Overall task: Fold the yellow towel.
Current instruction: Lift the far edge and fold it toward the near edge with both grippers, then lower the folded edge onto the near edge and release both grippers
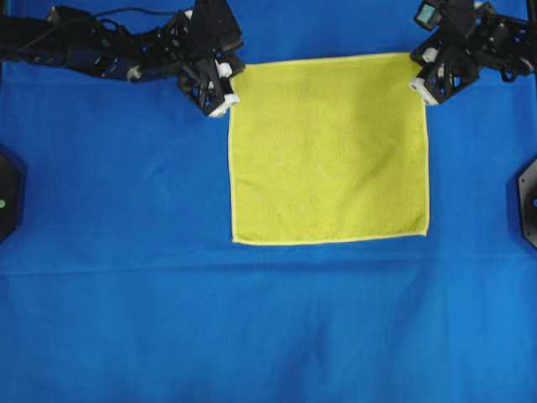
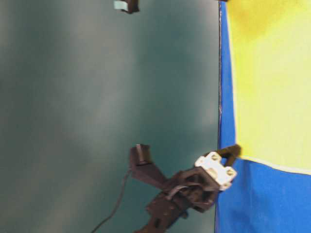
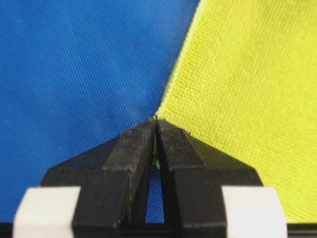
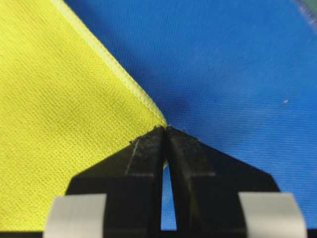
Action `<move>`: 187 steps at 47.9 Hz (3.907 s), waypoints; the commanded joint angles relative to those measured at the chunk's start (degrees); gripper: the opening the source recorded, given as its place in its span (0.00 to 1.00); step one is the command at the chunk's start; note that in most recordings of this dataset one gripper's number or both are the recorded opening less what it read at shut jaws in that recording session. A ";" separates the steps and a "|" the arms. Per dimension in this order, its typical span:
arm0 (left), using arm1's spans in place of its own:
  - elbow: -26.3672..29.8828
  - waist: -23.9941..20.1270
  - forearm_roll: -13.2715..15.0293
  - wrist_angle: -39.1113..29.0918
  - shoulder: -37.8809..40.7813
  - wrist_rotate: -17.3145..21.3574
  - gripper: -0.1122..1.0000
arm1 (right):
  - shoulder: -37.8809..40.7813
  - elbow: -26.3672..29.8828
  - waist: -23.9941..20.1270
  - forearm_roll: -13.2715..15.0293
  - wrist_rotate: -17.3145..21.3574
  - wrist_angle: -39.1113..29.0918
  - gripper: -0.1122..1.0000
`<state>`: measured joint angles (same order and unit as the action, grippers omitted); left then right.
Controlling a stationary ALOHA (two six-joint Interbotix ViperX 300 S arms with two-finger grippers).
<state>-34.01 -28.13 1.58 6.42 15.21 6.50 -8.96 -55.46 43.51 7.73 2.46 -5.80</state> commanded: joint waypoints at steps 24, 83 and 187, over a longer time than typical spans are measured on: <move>0.26 2.11 0.09 -2.37 -6.42 0.70 0.11 | -7.12 -2.20 -0.44 -1.14 0.70 -1.93 0.12; -7.56 31.29 0.09 -4.75 -10.02 -8.96 0.11 | -17.49 -11.34 -39.90 -1.67 28.04 -10.37 0.12; -4.57 14.50 0.09 -1.23 -2.90 -5.54 0.73 | -5.27 -7.03 -26.10 15.47 32.34 -11.07 0.63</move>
<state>-39.46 -12.83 1.58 4.39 12.13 0.88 -14.77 -63.37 17.05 22.94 34.80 -17.84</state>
